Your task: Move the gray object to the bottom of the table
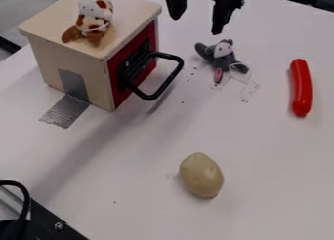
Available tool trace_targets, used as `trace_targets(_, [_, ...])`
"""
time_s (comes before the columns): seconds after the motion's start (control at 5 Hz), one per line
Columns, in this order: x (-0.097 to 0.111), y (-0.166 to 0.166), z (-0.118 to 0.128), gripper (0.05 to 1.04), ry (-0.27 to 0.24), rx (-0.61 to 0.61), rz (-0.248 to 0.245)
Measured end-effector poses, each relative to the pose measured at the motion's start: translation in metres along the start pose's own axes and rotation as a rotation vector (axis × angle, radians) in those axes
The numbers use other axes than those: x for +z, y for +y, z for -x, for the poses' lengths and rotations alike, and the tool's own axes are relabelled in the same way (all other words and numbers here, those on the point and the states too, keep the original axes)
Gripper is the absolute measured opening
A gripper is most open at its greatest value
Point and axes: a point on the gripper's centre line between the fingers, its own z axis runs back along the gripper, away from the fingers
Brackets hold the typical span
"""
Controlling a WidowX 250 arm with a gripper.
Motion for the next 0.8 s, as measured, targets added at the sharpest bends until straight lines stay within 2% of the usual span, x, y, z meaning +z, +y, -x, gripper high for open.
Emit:
trace_targets(0.2, [-0.012,-0.001,0.004,0.999,0.04,-0.003,-0.001])
trace_targets(0.8, [-0.071,0.003,-0.053,1.0,0.107,0.015,0.029])
